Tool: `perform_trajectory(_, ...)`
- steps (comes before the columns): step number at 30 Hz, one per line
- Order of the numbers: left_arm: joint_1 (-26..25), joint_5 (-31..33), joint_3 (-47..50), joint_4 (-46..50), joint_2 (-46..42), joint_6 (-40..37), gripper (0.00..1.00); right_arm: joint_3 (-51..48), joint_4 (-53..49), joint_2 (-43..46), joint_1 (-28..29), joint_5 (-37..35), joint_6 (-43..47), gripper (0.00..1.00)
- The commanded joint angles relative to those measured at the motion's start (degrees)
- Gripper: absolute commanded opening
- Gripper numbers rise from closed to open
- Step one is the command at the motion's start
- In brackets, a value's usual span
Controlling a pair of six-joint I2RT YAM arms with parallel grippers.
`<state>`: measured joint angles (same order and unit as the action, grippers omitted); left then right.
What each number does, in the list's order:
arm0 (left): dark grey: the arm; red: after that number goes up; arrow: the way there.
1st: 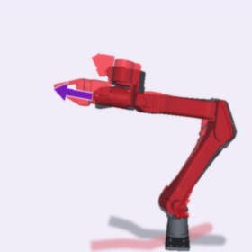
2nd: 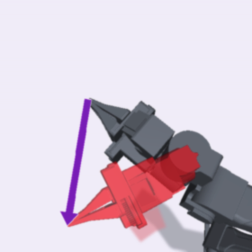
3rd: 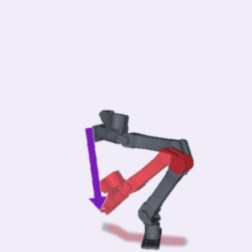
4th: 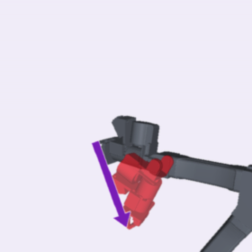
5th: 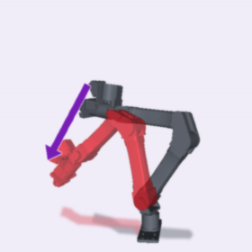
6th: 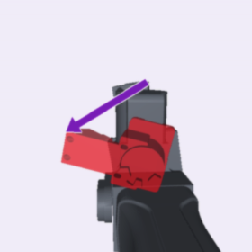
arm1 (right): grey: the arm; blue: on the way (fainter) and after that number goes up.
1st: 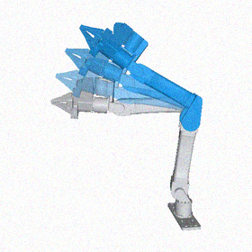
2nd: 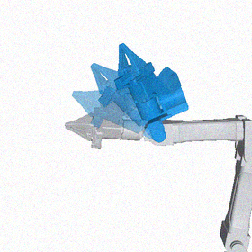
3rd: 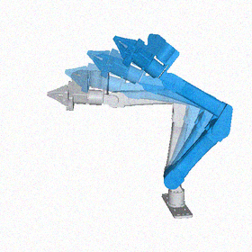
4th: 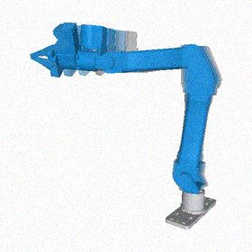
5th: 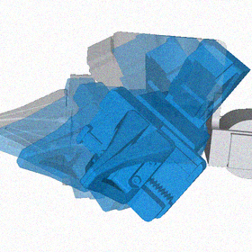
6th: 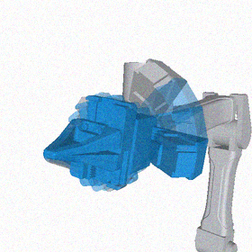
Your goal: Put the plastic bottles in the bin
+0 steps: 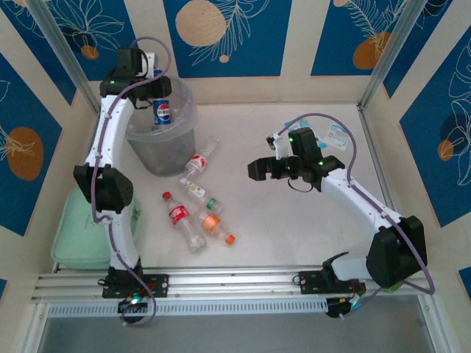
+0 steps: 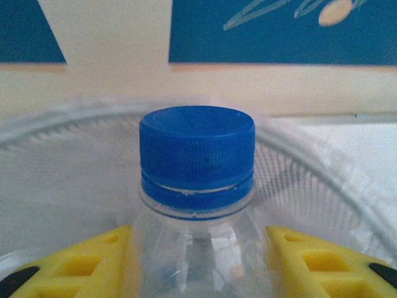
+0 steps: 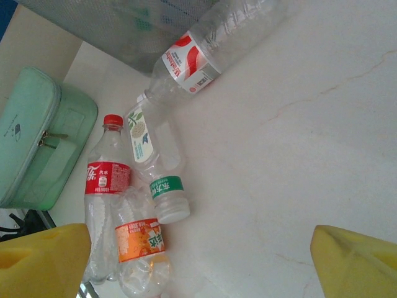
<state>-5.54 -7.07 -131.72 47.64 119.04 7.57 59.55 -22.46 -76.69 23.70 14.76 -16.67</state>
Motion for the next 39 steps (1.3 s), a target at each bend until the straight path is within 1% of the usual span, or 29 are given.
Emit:
perform_trajectory(1,-0.27,-2.98,5.77,2.28,-1.04,-1.68,0.00,2.64,-1.86,-1.61,0.81,0.07,1.57,0.92)
perform_trajectory(5,-0.26,-4.91,14.25,-1.40,-2.15,-1.62,0.00,3.68,-2.06,-3.10,1.58,-0.17,2.08,0.91)
perform_trajectory(8,-0.26,-6.90,18.26,-4.07,-1.97,-0.54,0.00,4.15,-2.15,-3.86,2.04,-0.27,2.29,0.91)
perform_trajectory(9,-0.26,-7.45,19.27,-5.20,-1.89,-0.09,0.01,4.25,-2.30,-4.08,2.13,-0.46,2.26,0.91)
perform_trajectory(10,-0.26,-7.88,19.80,-6.16,-1.69,0.30,0.07,4.34,-2.45,-4.27,2.30,-0.73,2.32,0.92)
perform_trajectory(11,-0.26,-8.12,19.86,-6.62,-1.47,0.62,0.16,4.35,-2.65,-4.28,2.39,-0.95,2.27,0.91)
perform_trajectory(12,-0.26,-8.22,19.54,-6.99,-1.28,0.97,0.28,4.35,-2.84,-4.26,2.48,-1.28,2.32,0.91)
perform_trajectory(14,-0.26,-8.31,18.39,-7.21,-0.94,1.37,0.37,4.10,-3.19,-4.13,2.66,-2.28,2.11,0.91)
perform_trajectory(18,-0.26,-7.72,14.38,-5.79,-0.80,0.91,0.64,2.75,-3.20,-3.31,2.62,-4.18,1.17,0.92)
perform_trajectory(20,-0.26,-7.16,11.78,-4.29,-0.83,0.20,0.72,1.93,-3.04,-2.72,2.62,-5.02,0.35,0.92)
perform_trajectory(24,-0.26,-6.11,6.05,-0.77,-1.10,-1.47,0.83,1.10,-3.65,-2.04,3.45,-5.75,-0.76,0.93)
perform_trajectory(26,-0.26,-5.77,3.88,0.79,-1.68,-2.23,0.87,1.09,-4.66,-2.04,5.30,-6.80,0.17,0.93)
perform_trajectory(29,-0.26,-4.85,1.61,2.43,-3.06,-3.15,0.95,1.60,-7.61,-3.12,9.91,-8.96,2.37,0.92)
perform_trajectory(31,-0.26,-4.13,1.46,3.05,-4.82,-3.78,0.99,1.96,-9.73,-4.22,13.72,-9.01,4.10,0.88)
perform_trajectory(34,-0.26,-4.06,1.47,5.27,-7.86,-4.53,1.00,2.54,-12.79,-6.01,20.18,-8.11,6.06,0.81)
perform_trajectory(37,-0.26,-4.74,3.83,5.92,-12.54,-4.74,1.00,3.28,-15.91,-8.49,26.73,-9.34,6.74,0.77)
perform_trajectory(39,-0.26,-5.59,6.77,4.91,-15.94,-4.20,1.00,3.60,-16.94,-10.76,29.90,-10.33,6.66,0.76)
